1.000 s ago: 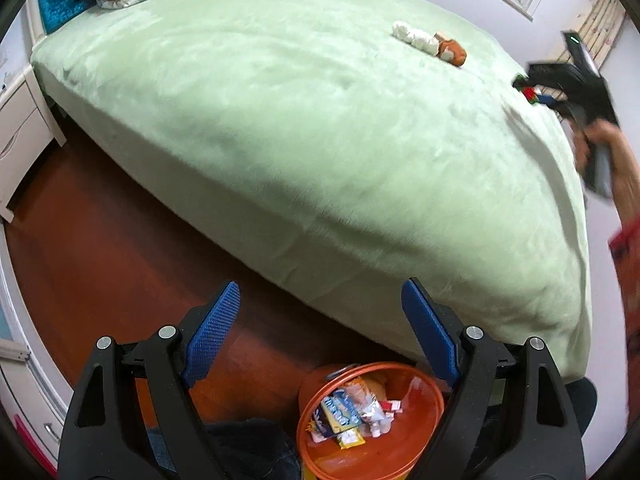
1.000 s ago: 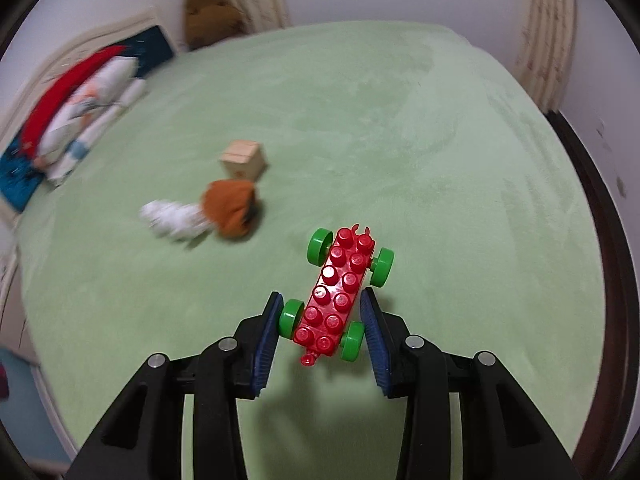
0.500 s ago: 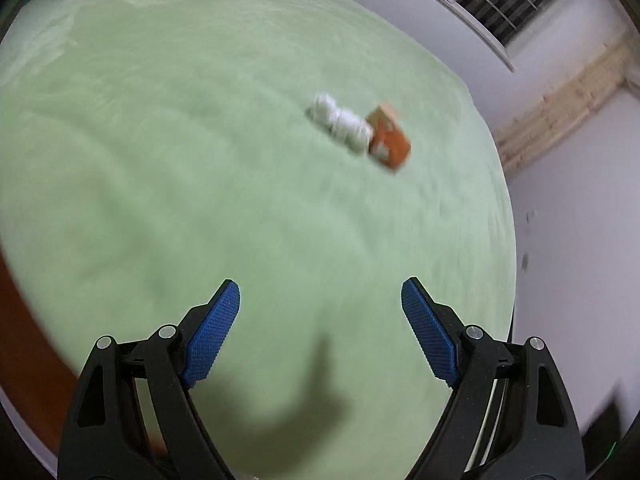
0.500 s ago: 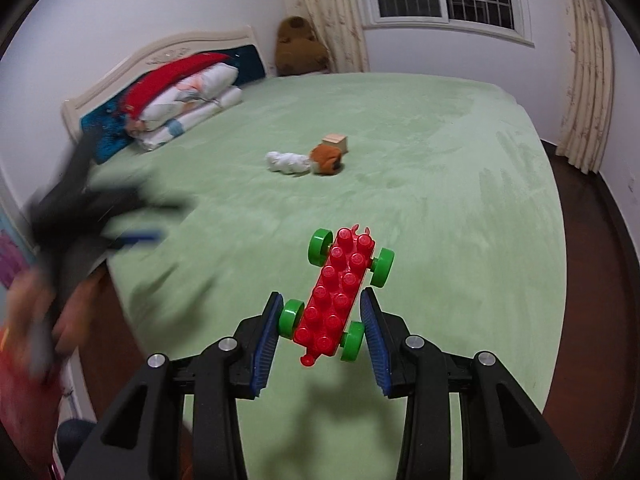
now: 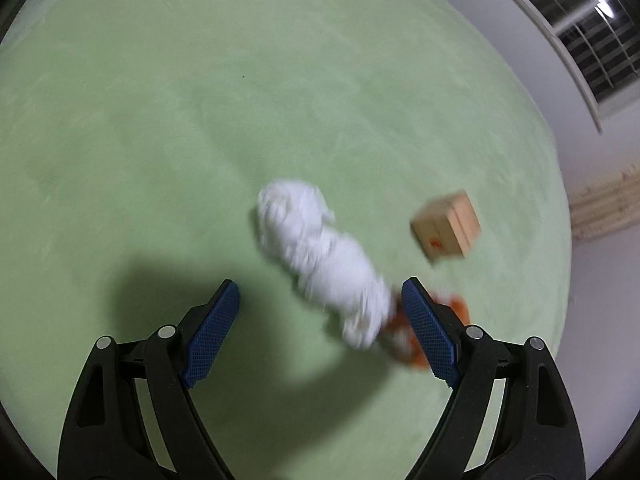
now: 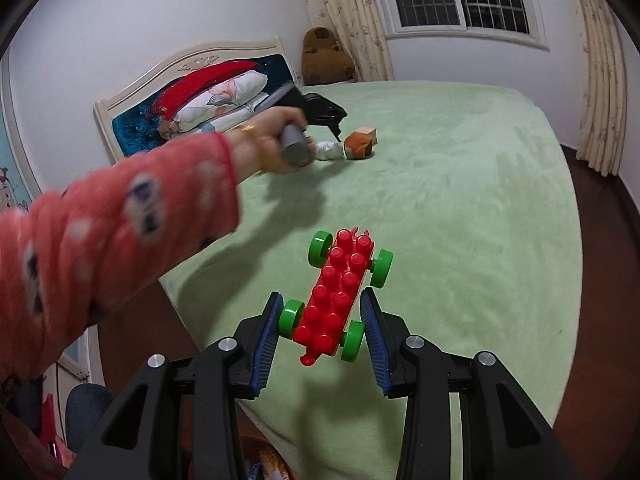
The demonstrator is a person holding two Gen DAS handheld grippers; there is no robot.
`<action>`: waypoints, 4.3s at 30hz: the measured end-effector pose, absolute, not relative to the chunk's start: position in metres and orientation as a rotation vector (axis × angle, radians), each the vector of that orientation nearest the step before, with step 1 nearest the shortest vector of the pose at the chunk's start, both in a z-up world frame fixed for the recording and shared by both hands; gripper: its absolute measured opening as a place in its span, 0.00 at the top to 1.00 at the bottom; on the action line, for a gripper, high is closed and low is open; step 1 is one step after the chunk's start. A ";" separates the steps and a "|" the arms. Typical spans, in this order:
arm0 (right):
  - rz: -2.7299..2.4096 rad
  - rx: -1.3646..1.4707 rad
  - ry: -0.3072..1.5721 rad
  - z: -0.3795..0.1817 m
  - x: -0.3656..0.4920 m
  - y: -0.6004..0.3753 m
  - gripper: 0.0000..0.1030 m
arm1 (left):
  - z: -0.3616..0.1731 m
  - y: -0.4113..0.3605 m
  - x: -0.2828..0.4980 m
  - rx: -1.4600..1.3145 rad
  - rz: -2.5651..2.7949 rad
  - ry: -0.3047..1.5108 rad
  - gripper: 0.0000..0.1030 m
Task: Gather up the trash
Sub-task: 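Grasp the white cloth with the left gripper while the right holds the car, then lower the white cloth and red car into the orange bucket and release, then grasp the orange knit hat with the right gripper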
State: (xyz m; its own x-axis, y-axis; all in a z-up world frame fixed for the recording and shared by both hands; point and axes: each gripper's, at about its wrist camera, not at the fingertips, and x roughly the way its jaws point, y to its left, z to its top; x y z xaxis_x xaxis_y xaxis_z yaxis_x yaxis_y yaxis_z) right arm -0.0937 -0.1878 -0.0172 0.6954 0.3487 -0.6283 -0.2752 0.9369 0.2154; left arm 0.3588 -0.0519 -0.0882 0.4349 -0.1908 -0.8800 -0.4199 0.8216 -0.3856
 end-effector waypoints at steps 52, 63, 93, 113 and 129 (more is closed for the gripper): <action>0.324 -0.007 0.959 -0.064 -0.172 -0.149 1.00 | -0.145 -0.014 -0.142 0.014 -0.254 1.253 0.67; 0.359 -0.029 0.977 -0.070 -0.184 -0.132 0.71 | -0.197 -0.032 -0.147 -0.025 -0.326 1.456 0.24; 0.297 -0.082 0.755 0.002 -0.096 -0.133 0.16 | -0.040 0.003 -0.059 0.021 -0.035 0.924 0.12; 0.037 0.075 0.944 -0.047 0.267 -0.110 0.11 | -0.042 0.043 0.011 -0.067 0.061 0.940 0.11; 0.132 0.114 0.916 -0.030 0.239 -0.131 0.74 | -0.046 0.046 0.034 -0.093 0.042 0.956 0.11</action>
State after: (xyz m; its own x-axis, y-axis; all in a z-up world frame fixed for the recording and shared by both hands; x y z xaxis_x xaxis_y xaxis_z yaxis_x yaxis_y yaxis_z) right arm 0.2386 -0.1311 -0.0304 0.6019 0.1622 -0.7819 -0.0649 0.9859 0.1545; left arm 0.0342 0.0464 -0.0461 0.5762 -0.0053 -0.8173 -0.0769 0.9952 -0.0607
